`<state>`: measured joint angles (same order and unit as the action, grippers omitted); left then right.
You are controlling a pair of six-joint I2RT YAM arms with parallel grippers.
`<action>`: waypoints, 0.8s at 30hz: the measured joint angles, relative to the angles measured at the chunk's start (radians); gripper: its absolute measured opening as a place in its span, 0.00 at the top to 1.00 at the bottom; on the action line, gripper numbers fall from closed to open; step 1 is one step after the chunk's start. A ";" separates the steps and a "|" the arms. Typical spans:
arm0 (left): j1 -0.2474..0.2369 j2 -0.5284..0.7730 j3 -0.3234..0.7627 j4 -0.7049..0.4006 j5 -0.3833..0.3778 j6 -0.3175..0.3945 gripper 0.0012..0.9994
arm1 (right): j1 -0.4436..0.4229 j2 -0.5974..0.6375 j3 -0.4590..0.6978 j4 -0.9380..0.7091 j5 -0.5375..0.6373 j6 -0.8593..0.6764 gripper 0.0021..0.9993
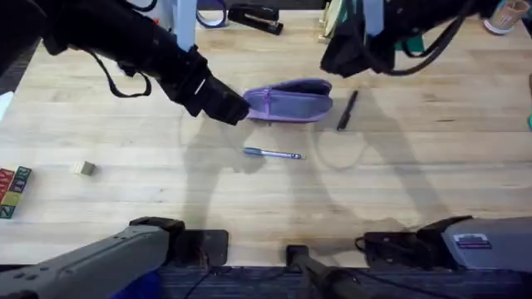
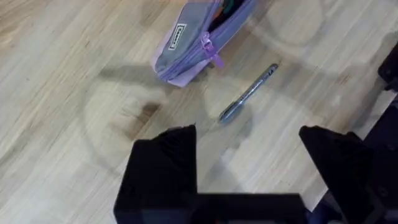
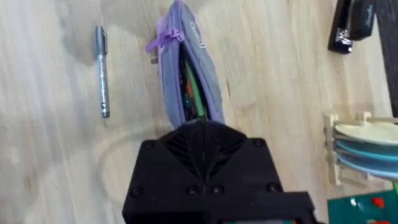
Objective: Unzip the bag, pick up the pens from the table one at a time and place them inside, then zip the bag closed.
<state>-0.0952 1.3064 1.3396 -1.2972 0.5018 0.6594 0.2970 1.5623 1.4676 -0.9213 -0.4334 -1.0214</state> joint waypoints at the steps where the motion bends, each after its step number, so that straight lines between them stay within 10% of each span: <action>1: 0.000 0.000 0.000 0.000 0.000 0.000 0.01 | 0.000 0.000 0.018 -0.019 0.005 0.000 0.97; 24: 0.000 0.000 0.000 0.000 0.000 0.000 0.00 | 0.023 0.000 0.128 -0.186 0.143 0.020 0.97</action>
<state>-0.0952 1.3064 1.3396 -1.2972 0.5018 0.6598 0.3196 1.5623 1.5959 -1.1074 -0.2902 -1.0017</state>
